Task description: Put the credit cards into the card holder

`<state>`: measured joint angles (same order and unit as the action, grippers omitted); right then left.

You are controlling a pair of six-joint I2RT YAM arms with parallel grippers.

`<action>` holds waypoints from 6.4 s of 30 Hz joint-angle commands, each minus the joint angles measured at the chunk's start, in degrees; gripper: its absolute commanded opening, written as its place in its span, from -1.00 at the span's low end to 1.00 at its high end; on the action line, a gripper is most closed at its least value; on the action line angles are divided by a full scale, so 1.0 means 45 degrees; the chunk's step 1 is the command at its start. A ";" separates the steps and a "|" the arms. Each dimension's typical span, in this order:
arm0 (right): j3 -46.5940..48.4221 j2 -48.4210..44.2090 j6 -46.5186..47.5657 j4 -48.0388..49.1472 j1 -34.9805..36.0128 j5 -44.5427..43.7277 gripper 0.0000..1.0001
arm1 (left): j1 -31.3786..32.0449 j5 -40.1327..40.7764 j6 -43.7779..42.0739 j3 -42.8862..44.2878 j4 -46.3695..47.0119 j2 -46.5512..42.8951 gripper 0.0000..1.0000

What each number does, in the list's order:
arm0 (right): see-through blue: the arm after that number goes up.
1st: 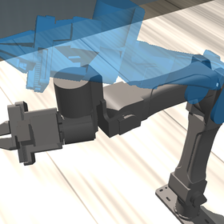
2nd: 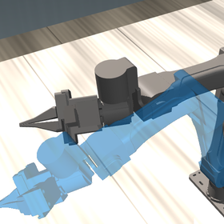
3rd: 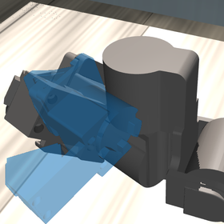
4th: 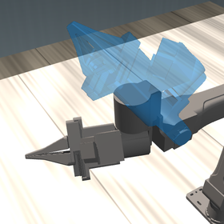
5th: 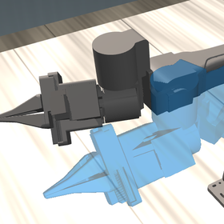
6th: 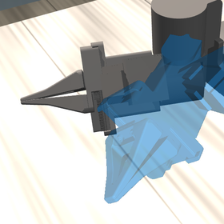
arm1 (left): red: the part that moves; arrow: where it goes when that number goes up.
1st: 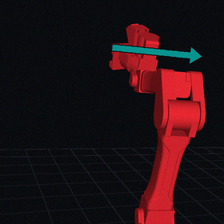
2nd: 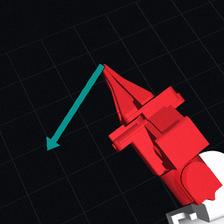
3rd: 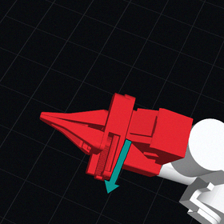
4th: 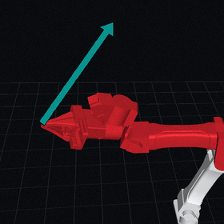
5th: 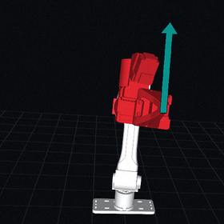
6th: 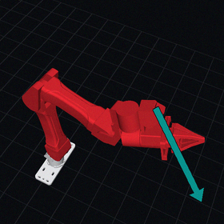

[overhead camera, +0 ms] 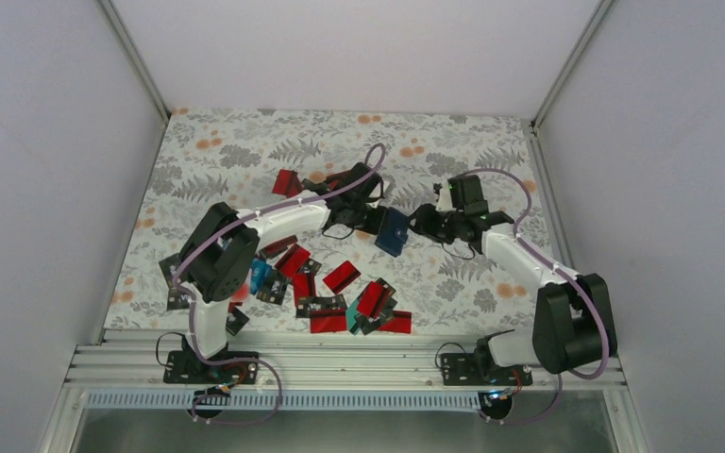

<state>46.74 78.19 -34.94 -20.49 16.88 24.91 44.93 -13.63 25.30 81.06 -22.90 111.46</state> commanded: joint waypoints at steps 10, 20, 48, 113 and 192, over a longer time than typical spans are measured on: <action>0.0387 0.1150 -0.0913 0.0099 0.1692 -0.0856 -0.40 | 0.0304 0.0390 0.0707 -0.0338 -0.0193 -0.1016 -0.95; 0.0517 0.1820 -0.0883 -0.0017 0.1854 -0.1615 -0.51 | 0.0460 0.0470 0.0659 -0.0511 -0.0339 -0.1416 -0.95; 0.0365 0.1581 -0.0499 -0.0941 0.1728 -0.3806 -0.91 | 0.0525 0.2517 0.1267 -0.0996 -0.1084 -0.1617 -0.95; 0.0170 0.0492 0.0401 -0.0386 0.1424 -0.0860 -0.92 | 0.3208 0.5715 0.1249 -0.1277 -0.0844 -0.0272 0.41; 0.0511 -0.0052 0.1919 -0.2211 -0.0267 -0.0729 -0.49 | 0.1155 0.5145 0.3637 -0.5129 -0.2501 -0.5399 0.27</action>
<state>49.84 83.02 -27.86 -27.75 13.50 18.33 47.03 7.79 38.41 59.31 -26.65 90.98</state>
